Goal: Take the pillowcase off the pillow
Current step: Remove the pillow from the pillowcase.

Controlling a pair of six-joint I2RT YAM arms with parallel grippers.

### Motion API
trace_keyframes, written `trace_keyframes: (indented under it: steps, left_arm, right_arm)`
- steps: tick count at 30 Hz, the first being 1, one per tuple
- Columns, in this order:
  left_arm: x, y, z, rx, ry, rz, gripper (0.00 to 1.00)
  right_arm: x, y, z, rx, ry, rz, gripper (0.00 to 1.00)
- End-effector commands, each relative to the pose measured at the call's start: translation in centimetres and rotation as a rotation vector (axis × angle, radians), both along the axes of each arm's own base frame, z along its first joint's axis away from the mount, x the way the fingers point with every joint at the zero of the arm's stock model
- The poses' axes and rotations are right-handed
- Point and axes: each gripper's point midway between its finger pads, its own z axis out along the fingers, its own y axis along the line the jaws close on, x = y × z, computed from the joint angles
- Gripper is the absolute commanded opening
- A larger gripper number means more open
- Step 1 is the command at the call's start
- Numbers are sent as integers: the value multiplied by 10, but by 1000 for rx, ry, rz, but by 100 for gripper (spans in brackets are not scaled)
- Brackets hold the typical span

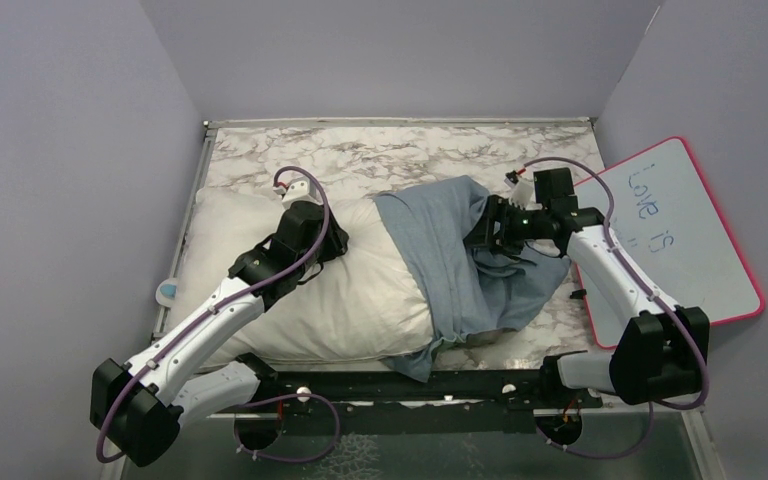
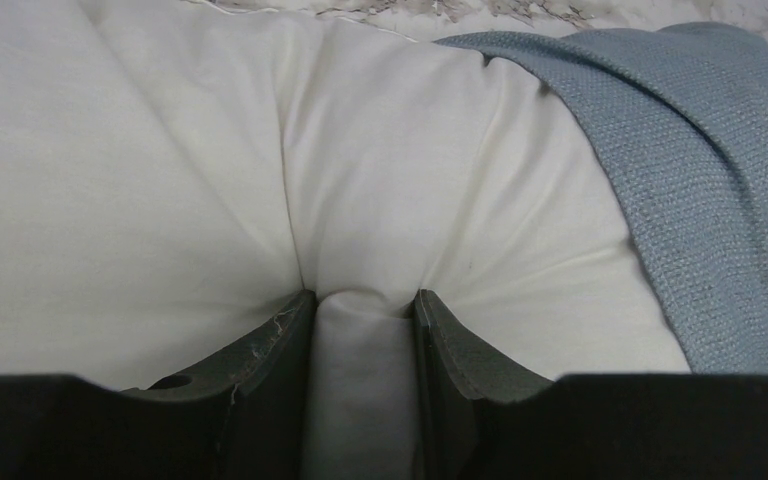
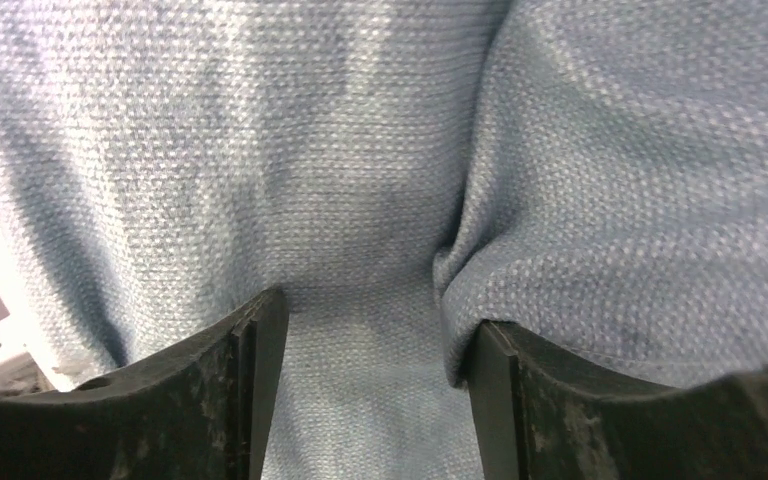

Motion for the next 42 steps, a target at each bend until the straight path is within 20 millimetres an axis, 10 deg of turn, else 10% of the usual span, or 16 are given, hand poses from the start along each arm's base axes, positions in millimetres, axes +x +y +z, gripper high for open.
trace_keyframes:
  steps: [1, 4, 12, 17, 23, 38, 42]
  left_arm:
    - [-32, 18, -52, 133, 188, -43, 41]
    - [-32, 17, -51, 130, 186, -46, 41]
    - [-35, 20, -55, 128, 190, -35, 41]
    - [-36, 26, -59, 144, 189, -11, 41]
    - [-39, 37, -65, 171, 205, 25, 41]
    - [-43, 53, -69, 181, 210, 65, 41]
    - [-40, 50, -62, 176, 193, 35, 45]
  right_arm:
    - [-11, 22, 10, 161, -12, 121, 84]
    - [-11, 29, 9, 226, 4, 145, 77]
    - [19, 8, 8, 65, -31, -30, 1]
    - [62, -82, 27, -394, -120, -434, 1]
    - [94, -161, 103, -558, -252, -744, 1]
    - [119, -217, 237, -535, -436, -954, 1]
    - [119, -204, 261, -480, -486, -888, 1]
